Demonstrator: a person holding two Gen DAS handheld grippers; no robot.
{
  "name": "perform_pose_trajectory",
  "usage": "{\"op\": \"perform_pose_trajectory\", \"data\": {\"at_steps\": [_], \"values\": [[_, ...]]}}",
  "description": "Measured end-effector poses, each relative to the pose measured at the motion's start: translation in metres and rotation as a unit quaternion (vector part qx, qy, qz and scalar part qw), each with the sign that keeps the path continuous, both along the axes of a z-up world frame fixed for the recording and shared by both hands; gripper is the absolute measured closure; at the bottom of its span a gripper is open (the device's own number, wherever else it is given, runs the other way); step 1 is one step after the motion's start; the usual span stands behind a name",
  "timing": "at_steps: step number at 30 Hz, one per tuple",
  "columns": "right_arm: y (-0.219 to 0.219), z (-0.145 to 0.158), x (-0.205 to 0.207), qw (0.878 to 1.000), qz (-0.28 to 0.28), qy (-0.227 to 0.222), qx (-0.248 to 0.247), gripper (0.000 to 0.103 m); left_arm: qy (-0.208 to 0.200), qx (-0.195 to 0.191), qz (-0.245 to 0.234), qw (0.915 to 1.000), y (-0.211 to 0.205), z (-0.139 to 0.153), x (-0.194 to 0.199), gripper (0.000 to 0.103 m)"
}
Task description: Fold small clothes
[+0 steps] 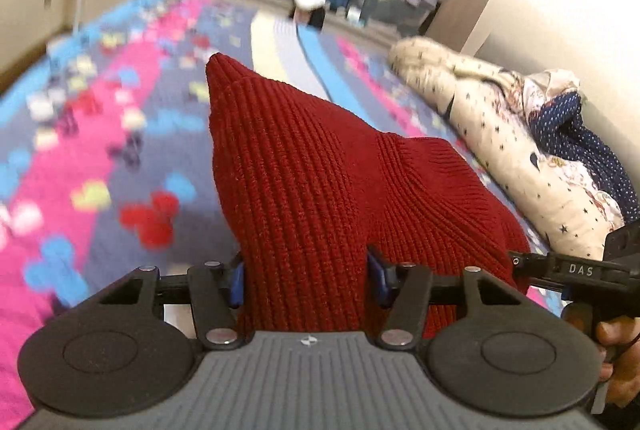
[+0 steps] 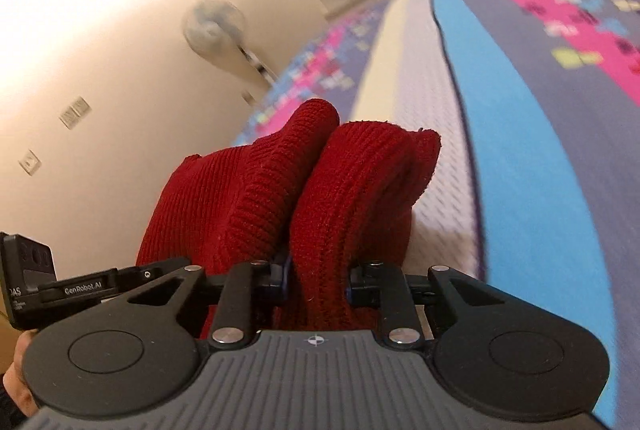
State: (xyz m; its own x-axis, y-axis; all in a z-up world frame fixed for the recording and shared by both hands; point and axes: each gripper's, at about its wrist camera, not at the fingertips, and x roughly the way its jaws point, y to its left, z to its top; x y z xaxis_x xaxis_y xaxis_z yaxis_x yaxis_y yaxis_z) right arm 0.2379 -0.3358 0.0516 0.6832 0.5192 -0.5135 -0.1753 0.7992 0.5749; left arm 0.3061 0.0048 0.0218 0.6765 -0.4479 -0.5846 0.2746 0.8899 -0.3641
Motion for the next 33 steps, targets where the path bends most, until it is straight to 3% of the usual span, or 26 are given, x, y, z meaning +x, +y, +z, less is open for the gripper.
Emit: {"op": "perform_pose_trajectory", "data": {"at_steps": [4,6,7,8,9,11,12,15,17,18,19,20,21,22,23,27,29,31,32,33], "values": [[0.016,0.014,0.008,0.999,-0.005,-0.053,0.009,0.079,-0.027,-0.006,0.011,0.9996,0.020,0.011,0.006,0.040],[0.025,0.017,0.014,0.998,-0.002,-0.068,-0.005,0.078,-0.022,-0.009,0.028,0.9993,0.028,0.008,0.014,0.031],[0.033,0.015,0.019,0.997,-0.005,-0.065,-0.029,0.072,-0.012,0.003,0.047,0.9988,0.030,0.004,0.020,0.027],[0.042,0.009,0.028,0.996,-0.015,-0.044,-0.070,0.059,-0.001,0.018,0.065,0.9977,0.034,-0.001,0.024,0.027],[0.049,0.001,0.036,0.994,-0.028,-0.015,-0.108,0.053,0.009,0.034,0.087,0.9956,0.037,-0.004,0.027,0.027],[0.052,-0.012,0.045,0.983,-0.064,0.027,-0.172,0.053,0.013,0.046,0.109,0.9929,0.044,-0.002,0.027,0.027],[0.051,-0.011,0.044,0.981,-0.076,0.025,-0.179,0.053,0.014,0.039,0.105,0.9936,0.046,0.002,0.024,0.027],[0.042,0.011,0.028,0.989,-0.064,-0.036,-0.130,0.052,0.011,0.040,0.057,0.9975,0.040,0.013,0.012,0.027],[0.047,0.020,0.021,0.993,-0.017,-0.063,-0.101,0.045,0.002,0.071,0.024,0.9972,0.033,0.016,0.004,0.028],[0.054,0.018,0.019,0.994,0.019,-0.058,-0.095,0.044,0.003,0.082,0.006,0.9966,0.028,0.012,0.001,0.035],[0.062,0.013,0.021,0.993,0.055,-0.040,-0.096,0.045,0.018,0.093,-0.016,0.9954,0.019,0.004,0.001,0.041],[0.072,0.003,0.025,0.989,0.087,-0.010,-0.116,0.053,0.049,0.109,-0.032,0.9923,0.012,-0.012,0.007,0.049],[0.084,-0.012,0.028,0.980,0.107,0.023,-0.164,0.064,0.068,0.131,-0.034,0.9884,0.005,-0.025,0.010,0.049],[0.091,-0.023,0.028,0.973,0.117,0.044,-0.193,0.068,0.063,0.150,-0.038,0.9860,-0.002,-0.031,0.008,0.049],[0.092,-0.030,0.030,0.972,0.123,0.066,-0.190,0.080,0.049,0.159,-0.040,0.9853,-0.007,-0.028,0.003,0.049],[0.080,-0.013,0.019,0.980,0.114,0.048,-0.157,0.087,0.027,0.116,-0.049,0.9916,0.001,0.000,-0.020,0.049],[0.075,-0.013,0.011,0.980,0.113,0.054,-0.152,0.089,0.030,0.122,-0.077,0.9891,0.000,0.001,-0.027,0.049],[0.074,-0.023,0.010,0.976,0.117,0.070,-0.171,0.090,0.088,0.169,-0.102,0.9763,-0.013,-0.030,-0.025,0.049],[0.078,-0.028,0.009,0.971,0.126,0.069,-0.190,0.089,0.092,0.211,-0.113,0.9666,-0.024,-0.044,-0.028,0.048],[0.083,-0.029,0.006,0.968,0.134,0.061,-0.201,0.089,0.069,0.243,-0.119,0.9603,-0.033,-0.046,-0.037,0.048]]}}
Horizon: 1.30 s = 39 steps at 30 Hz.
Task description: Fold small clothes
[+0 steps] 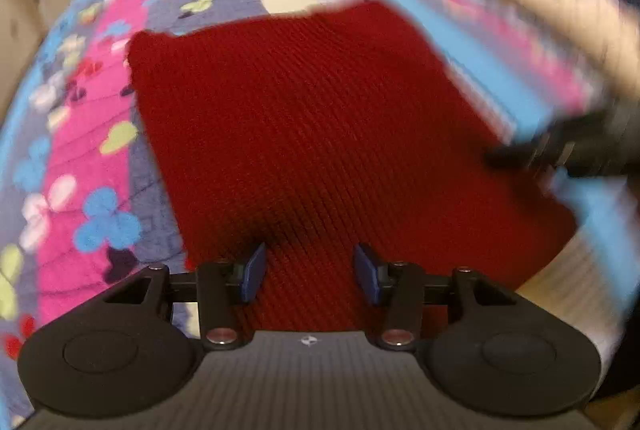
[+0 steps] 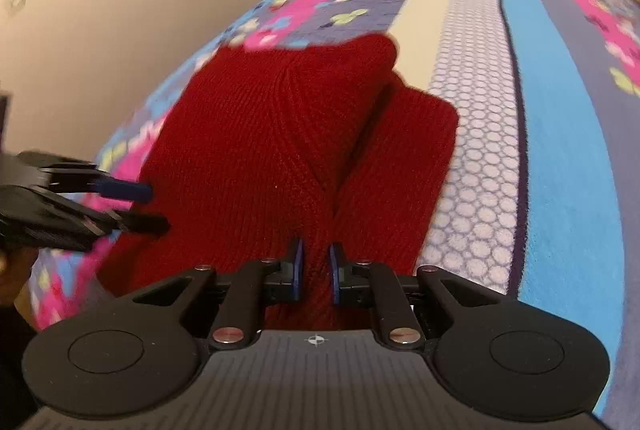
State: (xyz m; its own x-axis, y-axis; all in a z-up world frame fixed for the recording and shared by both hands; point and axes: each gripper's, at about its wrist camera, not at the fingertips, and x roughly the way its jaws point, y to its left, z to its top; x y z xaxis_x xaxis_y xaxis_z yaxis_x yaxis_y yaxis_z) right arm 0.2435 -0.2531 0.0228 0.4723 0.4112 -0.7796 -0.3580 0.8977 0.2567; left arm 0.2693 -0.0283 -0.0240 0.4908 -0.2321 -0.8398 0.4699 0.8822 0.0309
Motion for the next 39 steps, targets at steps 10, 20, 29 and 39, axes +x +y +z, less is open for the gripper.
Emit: {"op": "perform_pose_trajectory", "data": {"at_steps": [10,20,29,39], "values": [[0.004,0.088,-0.091,0.984,-0.078,-0.157,-0.031,0.021,-0.127,-0.049,0.103,0.9854,0.010,0.079,-0.086,0.000],[-0.006,0.096,-0.168,0.973,-0.156,-0.172,-0.017,0.014,-0.156,-0.077,0.217,0.9606,0.013,0.104,-0.181,0.001],[0.031,0.079,-0.166,0.975,-0.114,-0.174,-0.083,0.012,-0.100,-0.074,0.258,0.9581,0.016,0.080,-0.173,0.001],[0.045,0.070,-0.155,0.979,-0.099,-0.150,-0.091,0.011,-0.087,-0.084,0.228,0.9661,0.007,0.071,-0.161,0.001]]}}
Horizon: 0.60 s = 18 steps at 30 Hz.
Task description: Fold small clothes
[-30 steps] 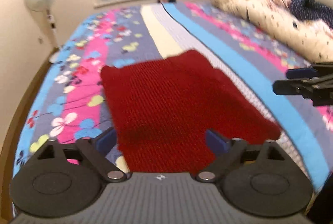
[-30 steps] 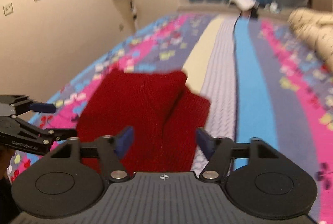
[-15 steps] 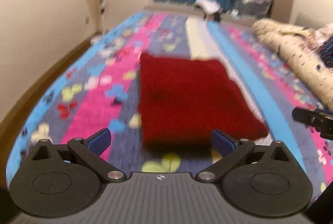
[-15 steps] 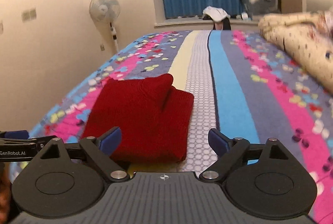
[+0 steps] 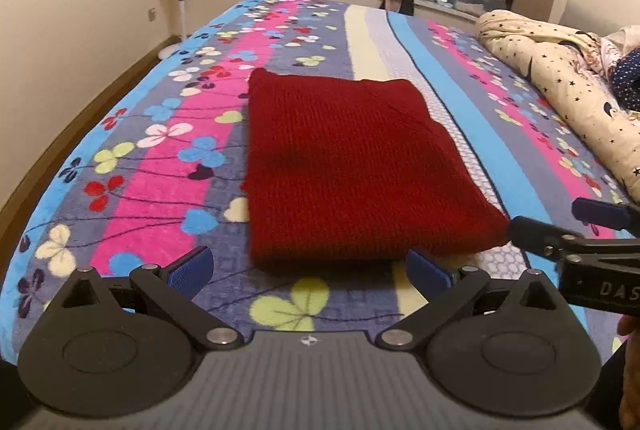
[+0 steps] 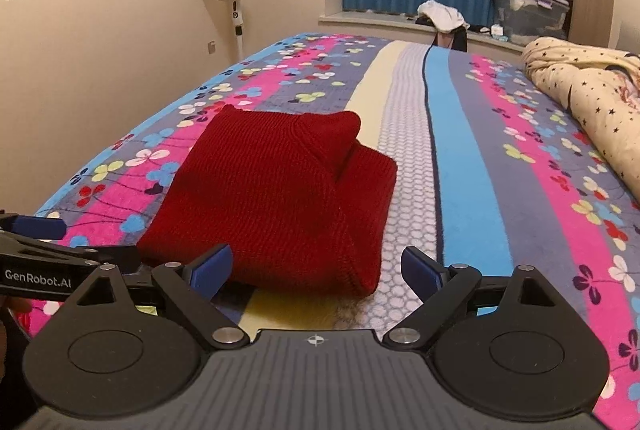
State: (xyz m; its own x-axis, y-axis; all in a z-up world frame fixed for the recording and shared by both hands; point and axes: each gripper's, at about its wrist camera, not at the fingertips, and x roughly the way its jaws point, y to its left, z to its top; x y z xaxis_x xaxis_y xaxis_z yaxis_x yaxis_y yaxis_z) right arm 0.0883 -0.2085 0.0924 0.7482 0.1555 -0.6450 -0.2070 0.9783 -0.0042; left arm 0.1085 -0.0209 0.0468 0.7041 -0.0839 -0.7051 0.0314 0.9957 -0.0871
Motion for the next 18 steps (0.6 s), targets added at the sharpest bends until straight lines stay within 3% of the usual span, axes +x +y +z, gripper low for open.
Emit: {"op": "perform_pose_trajectory", "data": {"at_steps": [18], "values": [[0.0057,-0.0076,0.0082,1.000,0.004,0.024,0.000,0.009,-0.002,0.006,0.004,1.0000,-0.0028,-0.0037,0.0086,0.001]]}}
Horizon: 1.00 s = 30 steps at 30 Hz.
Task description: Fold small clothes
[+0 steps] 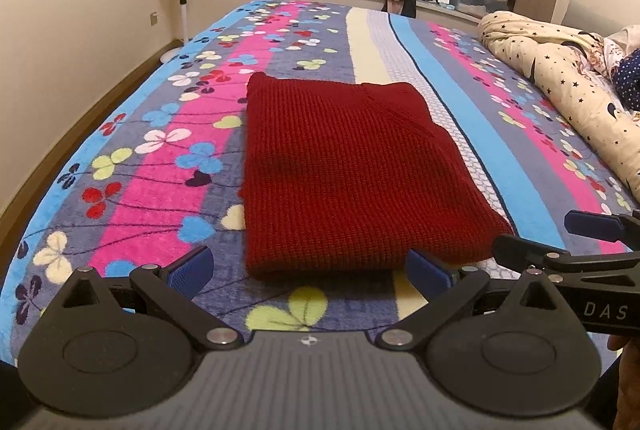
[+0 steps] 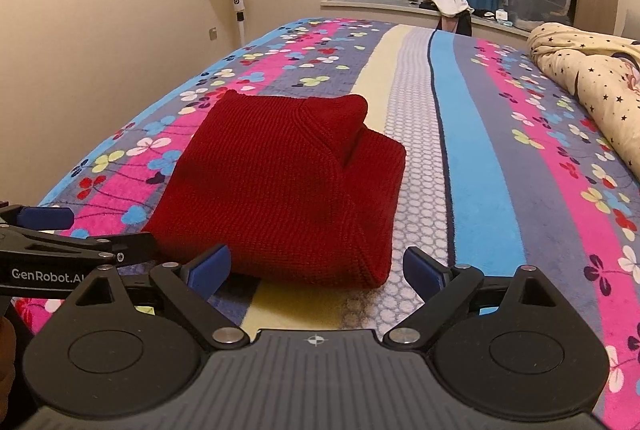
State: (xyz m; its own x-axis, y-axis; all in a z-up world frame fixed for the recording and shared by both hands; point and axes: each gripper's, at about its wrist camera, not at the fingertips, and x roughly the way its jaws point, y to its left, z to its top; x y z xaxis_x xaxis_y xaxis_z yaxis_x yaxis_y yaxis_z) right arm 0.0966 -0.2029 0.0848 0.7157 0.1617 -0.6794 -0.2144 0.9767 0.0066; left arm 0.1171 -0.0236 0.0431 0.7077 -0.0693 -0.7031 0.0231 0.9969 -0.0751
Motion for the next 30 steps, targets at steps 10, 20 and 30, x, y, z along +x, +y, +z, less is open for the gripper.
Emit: {"op": "perform_pose_trajectory", "data": {"at_steps": [10,20,30], "values": [[0.0037,-0.0020,0.0028,1.000,0.003,0.005,0.000,0.009,0.001,0.002,0.004,1.0000,0.0029,-0.0013,0.0009,0.001],[0.0033,-0.0016,0.0028,1.000,0.003,0.007,0.001,0.009,0.001,0.002,0.004,1.0000,0.0025,-0.0011,0.0008,0.001],[0.0021,-0.0025,0.0024,1.000,0.003,0.008,0.002,0.009,0.001,0.002,0.004,1.0000,0.0025,-0.0010,0.0008,0.001]]}}
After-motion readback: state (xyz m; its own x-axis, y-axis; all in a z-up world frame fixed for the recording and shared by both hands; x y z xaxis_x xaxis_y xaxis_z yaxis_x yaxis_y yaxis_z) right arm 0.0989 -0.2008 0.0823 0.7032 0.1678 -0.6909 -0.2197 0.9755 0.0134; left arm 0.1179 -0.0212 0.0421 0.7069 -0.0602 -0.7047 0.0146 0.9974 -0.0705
